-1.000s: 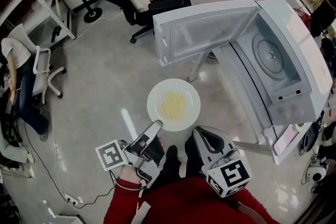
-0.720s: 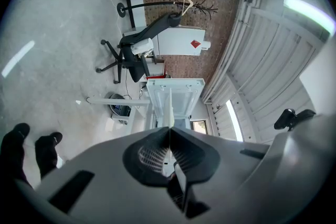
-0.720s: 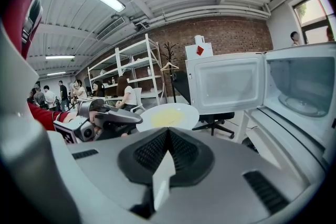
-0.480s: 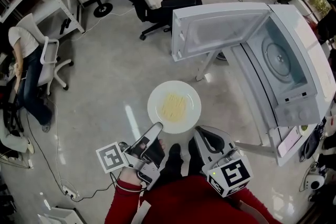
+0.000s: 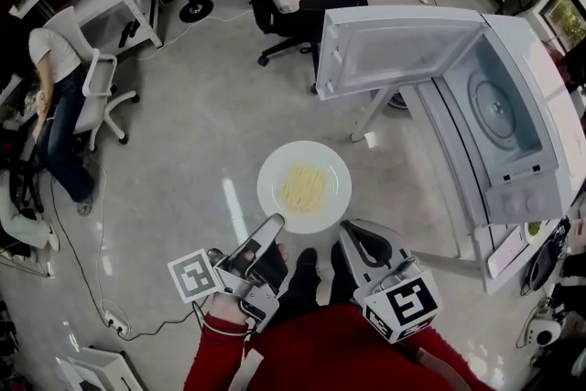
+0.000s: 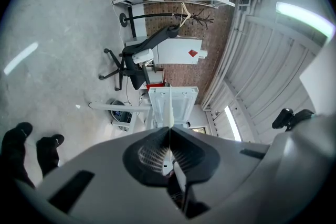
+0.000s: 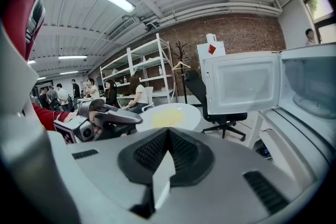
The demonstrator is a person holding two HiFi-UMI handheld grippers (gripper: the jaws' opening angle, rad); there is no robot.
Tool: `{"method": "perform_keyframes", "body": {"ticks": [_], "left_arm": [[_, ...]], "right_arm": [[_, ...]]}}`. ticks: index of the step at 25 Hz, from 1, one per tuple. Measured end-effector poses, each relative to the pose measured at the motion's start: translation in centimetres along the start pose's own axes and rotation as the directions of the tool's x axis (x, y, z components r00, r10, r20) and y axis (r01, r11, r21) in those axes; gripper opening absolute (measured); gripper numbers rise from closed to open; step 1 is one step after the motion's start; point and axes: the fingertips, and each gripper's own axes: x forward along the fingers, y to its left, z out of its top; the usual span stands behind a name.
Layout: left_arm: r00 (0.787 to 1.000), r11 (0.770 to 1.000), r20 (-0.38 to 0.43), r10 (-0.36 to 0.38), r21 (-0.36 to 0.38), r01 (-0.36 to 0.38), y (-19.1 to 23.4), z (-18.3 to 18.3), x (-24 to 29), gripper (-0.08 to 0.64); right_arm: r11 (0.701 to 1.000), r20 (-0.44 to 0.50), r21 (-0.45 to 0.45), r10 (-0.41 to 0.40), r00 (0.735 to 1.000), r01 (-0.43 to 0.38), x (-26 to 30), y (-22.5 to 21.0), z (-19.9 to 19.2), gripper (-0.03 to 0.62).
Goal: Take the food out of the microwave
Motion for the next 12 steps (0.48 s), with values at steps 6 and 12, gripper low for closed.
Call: {"method": "perform_keyframes", "body": {"ticks": [6,12], "left_arm": [[1.0,1.0,0.021,-0.01,0.007,0.01,-0.2,-0.2,-1.4,0.015],[0.999,1.0,0.032,-0.011,0.009,0.011,-0.2,-0.3,-2.5,0.015]], "right_arm": [[0.999,0.014,-0.006,0.033,0.999,-0.033,-0.3,1.2,0.0,0.01],[0.999,0.02,-0.021,0.043,0.999,-0.042,-0.6,2.1,-0.3,0.009]]}}
